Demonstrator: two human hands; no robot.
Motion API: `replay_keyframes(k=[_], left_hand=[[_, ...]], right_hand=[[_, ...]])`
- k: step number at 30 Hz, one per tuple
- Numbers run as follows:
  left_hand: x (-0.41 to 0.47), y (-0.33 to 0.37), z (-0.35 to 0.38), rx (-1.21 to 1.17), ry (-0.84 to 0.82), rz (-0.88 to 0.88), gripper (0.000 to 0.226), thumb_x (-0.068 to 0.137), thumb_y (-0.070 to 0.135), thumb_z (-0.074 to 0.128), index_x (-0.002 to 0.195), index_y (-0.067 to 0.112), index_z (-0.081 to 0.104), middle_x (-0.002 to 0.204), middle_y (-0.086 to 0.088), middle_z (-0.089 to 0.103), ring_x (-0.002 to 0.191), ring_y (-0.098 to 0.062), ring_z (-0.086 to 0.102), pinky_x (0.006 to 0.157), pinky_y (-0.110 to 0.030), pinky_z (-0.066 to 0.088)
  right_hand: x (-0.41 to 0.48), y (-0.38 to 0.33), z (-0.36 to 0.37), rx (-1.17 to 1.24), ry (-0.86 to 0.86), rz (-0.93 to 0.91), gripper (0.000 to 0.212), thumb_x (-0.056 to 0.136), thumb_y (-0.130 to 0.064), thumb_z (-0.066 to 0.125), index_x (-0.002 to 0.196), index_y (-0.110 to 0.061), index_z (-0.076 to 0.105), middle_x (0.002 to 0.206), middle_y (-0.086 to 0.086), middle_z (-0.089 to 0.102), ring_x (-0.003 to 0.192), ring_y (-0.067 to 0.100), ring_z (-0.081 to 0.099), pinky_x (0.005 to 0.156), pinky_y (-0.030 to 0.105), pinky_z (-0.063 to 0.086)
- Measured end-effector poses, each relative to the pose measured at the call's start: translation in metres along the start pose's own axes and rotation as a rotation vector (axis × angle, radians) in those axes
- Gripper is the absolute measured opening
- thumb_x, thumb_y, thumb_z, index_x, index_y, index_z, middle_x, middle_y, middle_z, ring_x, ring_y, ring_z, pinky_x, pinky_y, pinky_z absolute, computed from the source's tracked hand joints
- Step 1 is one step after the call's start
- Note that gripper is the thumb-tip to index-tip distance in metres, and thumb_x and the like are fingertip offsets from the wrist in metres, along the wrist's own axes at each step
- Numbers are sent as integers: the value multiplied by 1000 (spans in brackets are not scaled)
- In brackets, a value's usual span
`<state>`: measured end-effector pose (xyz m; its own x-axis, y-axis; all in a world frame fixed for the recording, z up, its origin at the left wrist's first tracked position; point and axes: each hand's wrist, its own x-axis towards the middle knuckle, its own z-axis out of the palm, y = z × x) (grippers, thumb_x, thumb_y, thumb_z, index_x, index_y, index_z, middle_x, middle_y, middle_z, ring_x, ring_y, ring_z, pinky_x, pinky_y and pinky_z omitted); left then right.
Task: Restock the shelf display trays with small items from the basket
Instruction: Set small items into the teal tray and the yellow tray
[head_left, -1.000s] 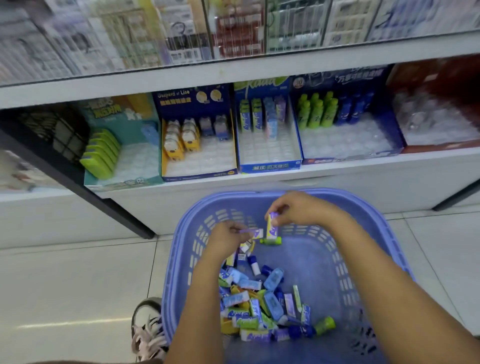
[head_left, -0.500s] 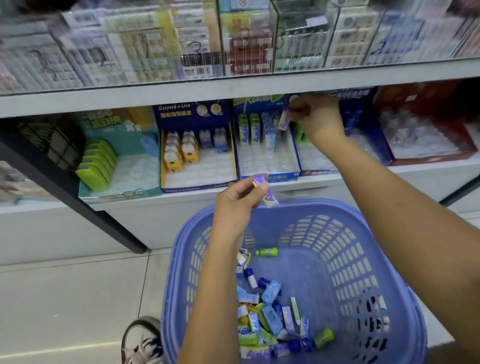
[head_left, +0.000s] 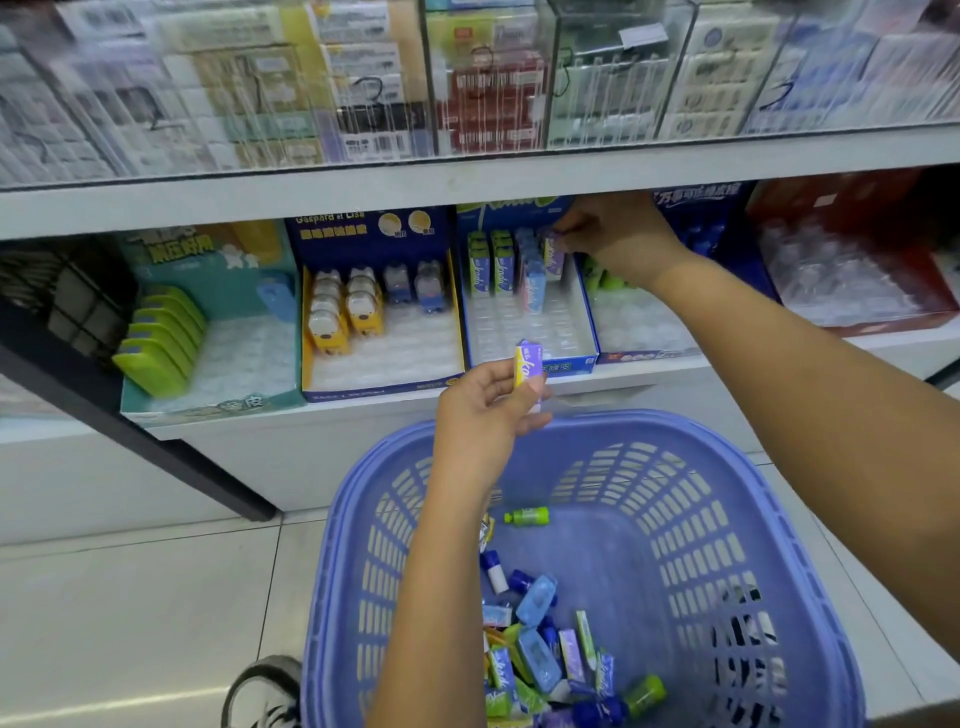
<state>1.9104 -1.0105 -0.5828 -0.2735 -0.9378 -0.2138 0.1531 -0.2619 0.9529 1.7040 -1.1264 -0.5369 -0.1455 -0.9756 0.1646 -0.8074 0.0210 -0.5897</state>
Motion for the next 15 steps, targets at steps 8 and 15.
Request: replay_keyframes(k=[8, 15], left_hand=[[1, 2, -2, -50, 0, 30, 19, 92, 14, 60, 110, 7, 60, 88, -4, 72, 80, -16, 73, 67, -21, 57], [4, 1, -1, -60, 51, 56, 19, 89, 6, 62, 108, 6, 61, 97, -8, 72, 94, -19, 70, 73, -19, 57]], right_hand=[[2, 0, 5, -33, 28, -23, 20, 87, -13, 62, 105, -5, 68, 108, 11, 68, 101, 22, 61, 80, 21, 41], [1, 7, 9, -295, -21, -104, 24, 87, -22, 64, 105, -8, 72, 115, 15, 62, 110, 30, 53, 87, 30, 40]])
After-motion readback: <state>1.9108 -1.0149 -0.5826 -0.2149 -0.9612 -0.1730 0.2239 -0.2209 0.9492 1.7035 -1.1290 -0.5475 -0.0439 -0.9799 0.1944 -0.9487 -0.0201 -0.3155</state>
